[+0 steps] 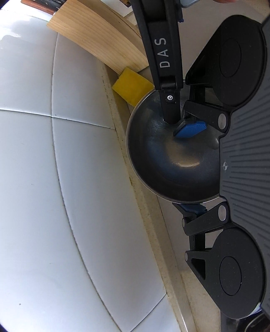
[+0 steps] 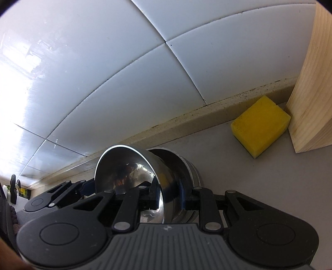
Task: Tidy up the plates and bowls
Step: 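Lift the steel bowl with both grippers and carry it to the nested bowls, then lower the bowl onto the nested bowls and open both grippers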
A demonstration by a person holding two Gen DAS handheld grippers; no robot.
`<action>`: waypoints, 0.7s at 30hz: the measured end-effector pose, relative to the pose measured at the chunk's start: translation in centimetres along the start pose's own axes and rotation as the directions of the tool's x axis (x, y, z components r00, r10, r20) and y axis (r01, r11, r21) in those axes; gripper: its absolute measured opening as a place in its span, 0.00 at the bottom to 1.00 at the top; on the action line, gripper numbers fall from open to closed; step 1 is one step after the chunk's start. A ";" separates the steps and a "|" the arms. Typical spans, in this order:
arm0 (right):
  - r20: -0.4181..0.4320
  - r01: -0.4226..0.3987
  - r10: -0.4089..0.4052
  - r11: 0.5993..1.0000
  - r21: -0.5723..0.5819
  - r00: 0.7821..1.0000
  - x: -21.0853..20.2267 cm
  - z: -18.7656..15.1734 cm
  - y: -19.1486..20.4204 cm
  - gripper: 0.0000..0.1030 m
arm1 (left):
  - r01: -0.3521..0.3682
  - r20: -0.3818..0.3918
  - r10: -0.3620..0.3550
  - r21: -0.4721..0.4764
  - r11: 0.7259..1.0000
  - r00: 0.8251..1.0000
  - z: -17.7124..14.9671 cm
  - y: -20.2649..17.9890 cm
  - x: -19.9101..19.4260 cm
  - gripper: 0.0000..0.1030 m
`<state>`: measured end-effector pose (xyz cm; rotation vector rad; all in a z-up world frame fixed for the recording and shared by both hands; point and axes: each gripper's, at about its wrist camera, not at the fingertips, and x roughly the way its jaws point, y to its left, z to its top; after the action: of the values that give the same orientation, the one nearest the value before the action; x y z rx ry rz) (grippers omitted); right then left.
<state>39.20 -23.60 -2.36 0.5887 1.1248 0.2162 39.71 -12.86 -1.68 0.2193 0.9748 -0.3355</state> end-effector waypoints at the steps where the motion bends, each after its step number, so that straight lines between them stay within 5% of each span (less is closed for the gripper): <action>1: -0.001 0.003 -0.003 1.000 0.000 1.000 0.2 0.1 0.0 0.00 | 0.000 -0.005 0.000 0.001 1.000 1.000 -0.1 0.0 0.2 0.60; 21: 0.037 0.056 -0.053 0.996 -0.071 0.998 0.6 0.0 1.4 0.00 | -0.014 -0.023 0.014 -0.030 0.999 1.000 -0.4 1.1 1.0 0.61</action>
<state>39.65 -22.16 -2.07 0.4955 1.0936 0.1980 40.30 -11.90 -2.74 0.2031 0.9996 -0.3059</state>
